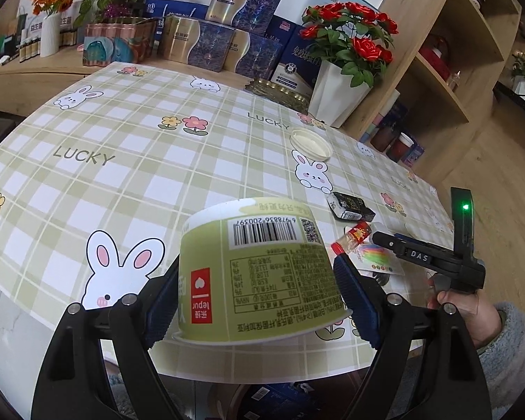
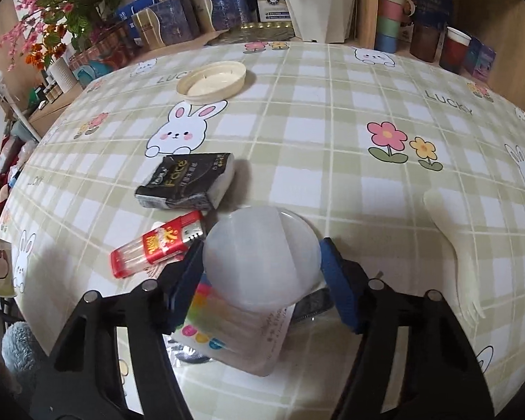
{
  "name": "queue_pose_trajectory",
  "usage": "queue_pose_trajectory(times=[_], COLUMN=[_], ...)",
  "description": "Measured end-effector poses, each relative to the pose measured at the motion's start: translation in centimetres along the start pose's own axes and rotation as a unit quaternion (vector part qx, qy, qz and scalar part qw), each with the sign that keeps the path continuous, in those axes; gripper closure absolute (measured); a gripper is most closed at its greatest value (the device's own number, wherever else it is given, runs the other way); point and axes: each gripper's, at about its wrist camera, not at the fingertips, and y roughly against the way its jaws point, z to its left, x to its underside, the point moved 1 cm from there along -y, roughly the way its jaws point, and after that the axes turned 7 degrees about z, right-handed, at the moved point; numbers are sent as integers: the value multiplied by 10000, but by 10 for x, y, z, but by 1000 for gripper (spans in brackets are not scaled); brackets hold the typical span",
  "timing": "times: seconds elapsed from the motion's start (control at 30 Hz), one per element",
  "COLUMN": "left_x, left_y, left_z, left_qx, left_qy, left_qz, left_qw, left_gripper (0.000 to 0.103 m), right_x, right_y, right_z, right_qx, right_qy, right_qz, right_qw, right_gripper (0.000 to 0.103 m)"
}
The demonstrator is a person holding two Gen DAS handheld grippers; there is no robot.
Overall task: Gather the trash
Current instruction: 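Carry both items over the bin and open the right tool to drop the clear lid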
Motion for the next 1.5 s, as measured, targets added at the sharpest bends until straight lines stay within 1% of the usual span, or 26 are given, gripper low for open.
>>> queue_pose_trajectory(times=[0.2, 0.37, 0.57, 0.7, 0.83, 1.03, 1.13, 1.3, 1.5], left_x=[3, 9, 24, 39, 58, 88, 99, 110, 111], left_y=[7, 16, 35, 51, 68, 84, 89, 91, 87], left_z=[-12, -27, -40, -46, -50, -51, -51, -54, -52], left_qx=[119, 238, 280, 336, 362, 384, 408, 411, 384], left_qy=[-110, -250, -397, -421, -491, -497, -512, -615, -583], left_qz=[-52, -18, -1, -27, -50, 2, 29, 80, 135], left_qw=[9999, 9994, 9988, 9985, 9981, 9980, 9978, 9972, 9975], left_gripper=[22, 22, 22, 22, 22, 22, 22, 22, 22], right_x=[10, 27, 60, 88, 124, 170, 188, 200, 198], right_y=[31, 57, 91, 112, 125, 127, 120, 109, 102], right_z=[-6, -6, 5, 18, 33, 45, 50, 51, 49], right_qx=[-73, -132, -340, -368, -392, -532, -518, -535, -558], right_qy=[-155, -176, -170, 55, 277, 320, 369, 270, 195], right_qz=[-356, -510, -692, -708, -660, -430, -276, -121, -42], right_qw=[9992, 9985, 9969, 9968, 9967, 9971, 9976, 9981, 9982], right_gripper=[36, 36, 36, 36, 36, 36, 36, 36, 36])
